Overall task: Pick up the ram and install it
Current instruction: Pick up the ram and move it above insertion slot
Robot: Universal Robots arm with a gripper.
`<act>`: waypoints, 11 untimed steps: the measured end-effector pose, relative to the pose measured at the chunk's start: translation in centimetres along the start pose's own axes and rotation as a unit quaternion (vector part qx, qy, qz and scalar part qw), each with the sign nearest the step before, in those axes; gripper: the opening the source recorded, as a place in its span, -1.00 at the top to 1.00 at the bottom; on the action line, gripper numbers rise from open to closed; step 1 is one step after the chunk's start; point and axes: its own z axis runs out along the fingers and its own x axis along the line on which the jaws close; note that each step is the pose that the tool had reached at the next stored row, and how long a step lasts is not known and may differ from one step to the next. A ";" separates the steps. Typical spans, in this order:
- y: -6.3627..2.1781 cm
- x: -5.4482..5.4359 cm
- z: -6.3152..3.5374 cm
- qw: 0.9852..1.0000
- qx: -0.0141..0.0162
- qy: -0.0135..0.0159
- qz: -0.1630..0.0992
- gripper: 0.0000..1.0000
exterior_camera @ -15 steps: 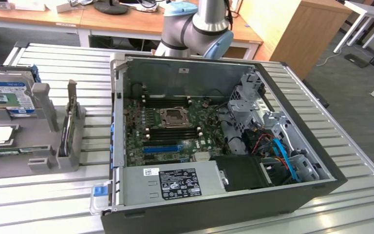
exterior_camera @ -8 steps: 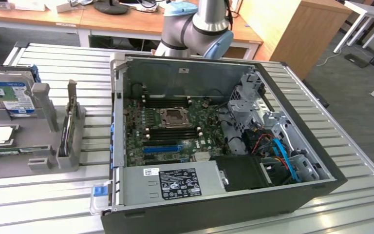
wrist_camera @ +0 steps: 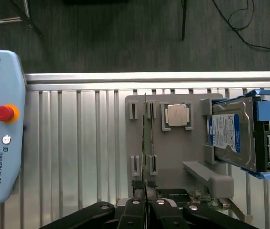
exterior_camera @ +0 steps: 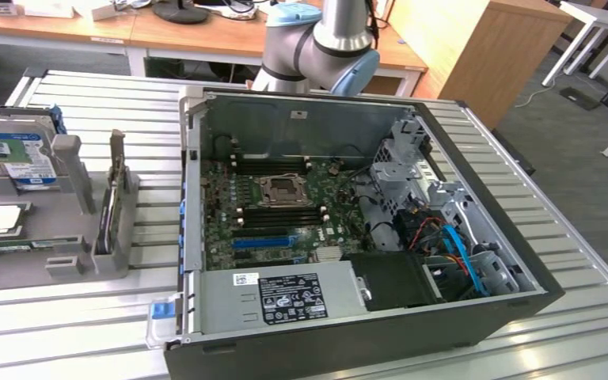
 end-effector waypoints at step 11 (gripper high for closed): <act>-3.92 -0.2 -0.17 1.000 0.000 0.000 0.000 0.77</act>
